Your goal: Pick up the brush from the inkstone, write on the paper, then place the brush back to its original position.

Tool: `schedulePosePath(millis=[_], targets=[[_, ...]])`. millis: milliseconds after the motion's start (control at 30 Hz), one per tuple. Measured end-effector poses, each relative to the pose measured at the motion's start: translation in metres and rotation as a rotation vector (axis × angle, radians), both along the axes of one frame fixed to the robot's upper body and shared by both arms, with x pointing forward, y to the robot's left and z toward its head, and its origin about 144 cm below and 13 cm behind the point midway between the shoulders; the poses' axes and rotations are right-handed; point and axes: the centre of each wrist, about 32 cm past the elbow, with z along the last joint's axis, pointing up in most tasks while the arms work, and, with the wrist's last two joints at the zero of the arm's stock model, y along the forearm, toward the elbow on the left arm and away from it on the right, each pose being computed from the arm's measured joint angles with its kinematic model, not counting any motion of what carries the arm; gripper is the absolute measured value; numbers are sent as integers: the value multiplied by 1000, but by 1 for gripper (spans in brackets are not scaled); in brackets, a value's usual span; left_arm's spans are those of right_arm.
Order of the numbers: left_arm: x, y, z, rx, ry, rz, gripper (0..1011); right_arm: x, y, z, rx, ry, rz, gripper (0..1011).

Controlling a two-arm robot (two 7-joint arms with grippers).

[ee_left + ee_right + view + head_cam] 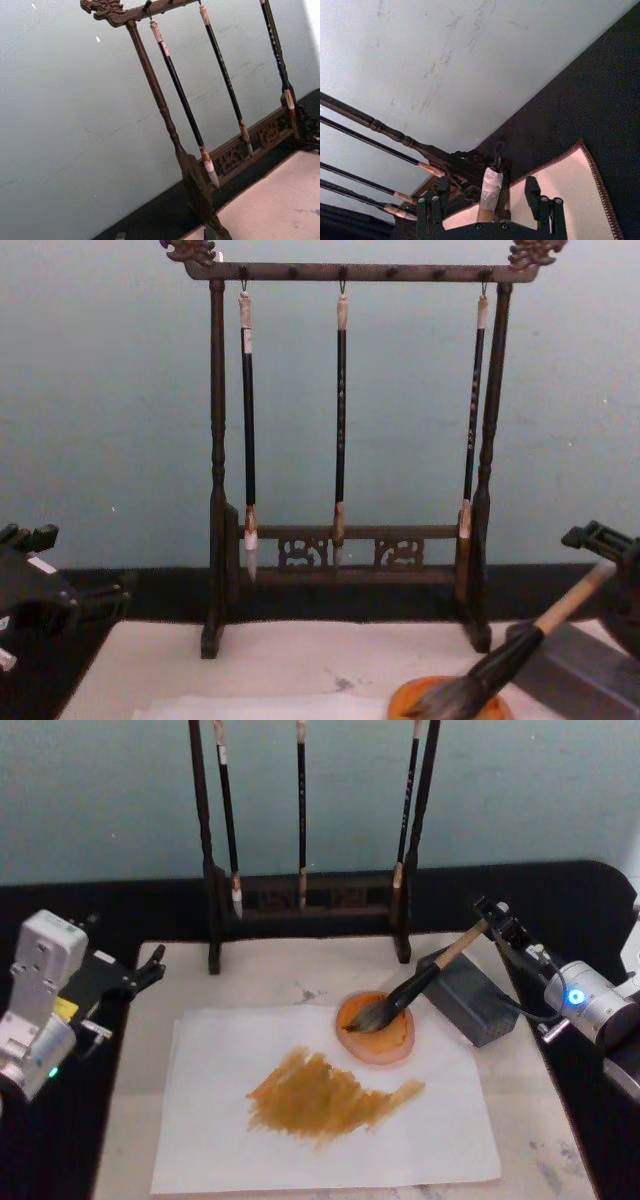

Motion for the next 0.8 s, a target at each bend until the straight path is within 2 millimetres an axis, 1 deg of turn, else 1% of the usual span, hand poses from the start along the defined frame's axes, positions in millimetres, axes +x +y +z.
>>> schedulePosePath(millis=[33, 100, 133, 233, 267, 333, 367, 400, 467, 533, 633, 667, 733, 767, 800], targets=[[0, 0, 0, 0, 0, 0, 1010, 0, 0, 0, 0, 0, 0, 942], [0, 0, 0, 0, 0, 0, 1010, 0, 0, 0, 0, 0, 0, 915], [0, 0, 0, 0, 0, 0, 1010, 0, 0, 0, 1, 0, 0, 871], [0, 0, 0, 0, 0, 0, 1010, 0, 0, 0, 1, 0, 0, 819], [0, 0, 0, 0, 0, 0, 1010, 0, 0, 0, 1, 0, 0, 764], [0, 0, 0, 0, 0, 0, 1010, 0, 0, 0, 1, 0, 0, 708], [0, 0, 0, 0, 0, 0, 1010, 0, 0, 0, 1, 0, 0, 708], [0, 0, 0, 0, 0, 0, 1009, 0, 0, 0, 1, 0, 0, 647], [0, 0, 0, 0, 0, 0, 1010, 0, 0, 0, 1, 0, 1, 589], [0, 0, 0, 0, 0, 0, 1010, 0, 0, 0, 1, 0, 0, 502], [0, 0, 0, 0, 0, 0, 1010, 0, 0, 0, 2, 0, 1, 442], [0, 0, 0, 0, 0, 0, 1010, 0, 0, 0, 2, 0, 1, 382], [0, 0, 0, 0, 0, 0, 1010, 0, 0, 0, 2, 0, 1, 322], [0, 0, 0, 0, 0, 0, 1010, 0, 0, 0, 2, 0, 1, 322], [0, 0, 0, 0, 0, 0, 1010, 0, 0, 0, 2, 0, 1, 266]])
